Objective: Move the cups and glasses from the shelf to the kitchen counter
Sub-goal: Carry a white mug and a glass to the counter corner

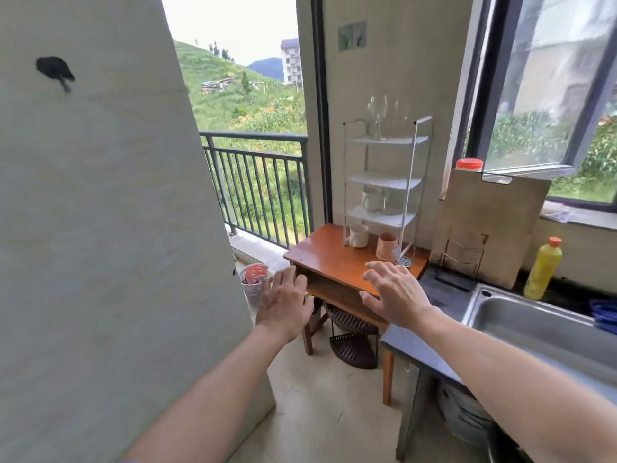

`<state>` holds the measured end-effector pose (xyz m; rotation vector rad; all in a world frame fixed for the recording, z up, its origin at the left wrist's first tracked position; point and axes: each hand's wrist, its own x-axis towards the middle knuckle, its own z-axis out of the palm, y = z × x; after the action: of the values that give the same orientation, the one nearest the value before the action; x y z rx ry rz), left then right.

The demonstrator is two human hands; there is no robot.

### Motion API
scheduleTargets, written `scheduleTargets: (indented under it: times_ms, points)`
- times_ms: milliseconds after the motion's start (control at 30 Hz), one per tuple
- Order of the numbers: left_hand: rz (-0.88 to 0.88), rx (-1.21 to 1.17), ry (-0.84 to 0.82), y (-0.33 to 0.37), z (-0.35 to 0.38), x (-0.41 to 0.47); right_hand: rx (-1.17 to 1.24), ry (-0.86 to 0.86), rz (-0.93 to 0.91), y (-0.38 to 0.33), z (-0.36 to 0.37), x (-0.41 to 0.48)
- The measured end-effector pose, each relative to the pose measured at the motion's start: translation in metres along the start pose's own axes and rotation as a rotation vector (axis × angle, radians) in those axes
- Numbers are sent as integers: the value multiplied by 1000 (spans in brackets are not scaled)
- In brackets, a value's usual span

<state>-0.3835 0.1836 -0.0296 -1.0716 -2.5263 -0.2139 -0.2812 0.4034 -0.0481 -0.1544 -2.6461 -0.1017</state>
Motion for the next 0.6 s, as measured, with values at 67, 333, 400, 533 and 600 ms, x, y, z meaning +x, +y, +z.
scheduleTargets:
  times_ms: [67, 333, 400, 533, 600]
  points:
    - [15, -6, 1, -21, 7, 36, -6, 10, 34, 3, 11, 27]
    - [77, -77, -71, -40, 73, 145, -43, -21, 126, 56, 62, 112]
    - [109, -83, -68, -41, 96, 176, -63, -38, 144, 77, 83, 132]
    - [123, -107, -82, -43, 139, 241, -35, -58, 204, 124, 127, 173]
    - [120, -127, -101, -47, 158, 274, -27, -83, 246, 147, 147, 196]
